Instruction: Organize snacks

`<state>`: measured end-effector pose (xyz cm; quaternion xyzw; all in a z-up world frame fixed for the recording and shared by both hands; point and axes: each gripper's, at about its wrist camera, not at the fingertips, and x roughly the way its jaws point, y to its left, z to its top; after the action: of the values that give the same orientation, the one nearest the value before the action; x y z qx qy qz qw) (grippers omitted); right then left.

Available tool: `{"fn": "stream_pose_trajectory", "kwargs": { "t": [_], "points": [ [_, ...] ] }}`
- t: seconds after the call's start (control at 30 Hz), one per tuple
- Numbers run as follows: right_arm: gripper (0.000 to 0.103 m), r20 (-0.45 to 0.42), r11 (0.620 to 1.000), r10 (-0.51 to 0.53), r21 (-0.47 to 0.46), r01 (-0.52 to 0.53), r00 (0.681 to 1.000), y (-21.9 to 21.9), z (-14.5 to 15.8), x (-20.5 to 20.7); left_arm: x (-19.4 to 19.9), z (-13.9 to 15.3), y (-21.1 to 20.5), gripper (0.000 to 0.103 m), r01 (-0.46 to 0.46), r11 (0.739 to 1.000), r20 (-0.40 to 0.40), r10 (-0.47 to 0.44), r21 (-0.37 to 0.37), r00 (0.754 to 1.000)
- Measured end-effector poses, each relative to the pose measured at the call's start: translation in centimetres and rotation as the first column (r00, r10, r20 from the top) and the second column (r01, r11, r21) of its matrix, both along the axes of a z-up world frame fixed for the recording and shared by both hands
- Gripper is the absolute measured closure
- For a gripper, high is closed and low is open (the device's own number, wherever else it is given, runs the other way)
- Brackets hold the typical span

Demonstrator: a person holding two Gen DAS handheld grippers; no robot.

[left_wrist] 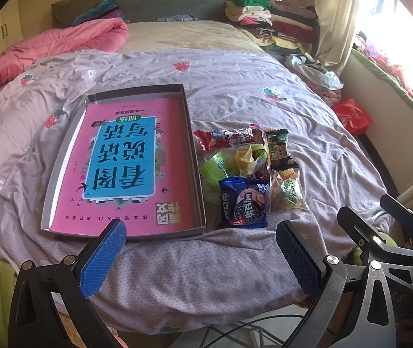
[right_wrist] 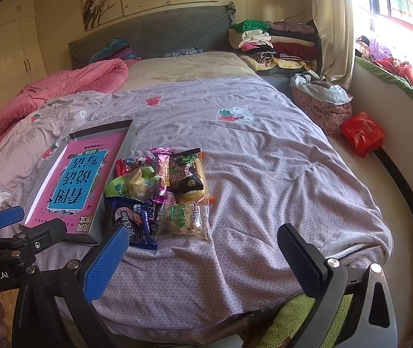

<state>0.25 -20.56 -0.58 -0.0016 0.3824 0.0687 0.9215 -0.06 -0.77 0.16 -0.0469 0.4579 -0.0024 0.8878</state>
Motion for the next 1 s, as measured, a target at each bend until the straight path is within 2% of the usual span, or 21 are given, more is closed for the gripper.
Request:
{"fn": "stream_pose_trajectory", "kwargs": {
  "t": [0.77,1.0],
  "points": [
    [0.000,-0.037,1.000,0.002,0.019,-0.001,0.999,-0.4,-1.4,1.2,0.9,-0.9,0.0,0.000,0.007,0.999,-0.029,-0.008,-0.034,1.000],
    [0.000,-0.078,0.999,0.008,0.038,-0.005,0.997,-0.9,-2.5,2.5,1.8,-1.2,-0.8,0.000,0.075,0.993,-0.038,-0.078,-0.087,0.996]
  ]
}}
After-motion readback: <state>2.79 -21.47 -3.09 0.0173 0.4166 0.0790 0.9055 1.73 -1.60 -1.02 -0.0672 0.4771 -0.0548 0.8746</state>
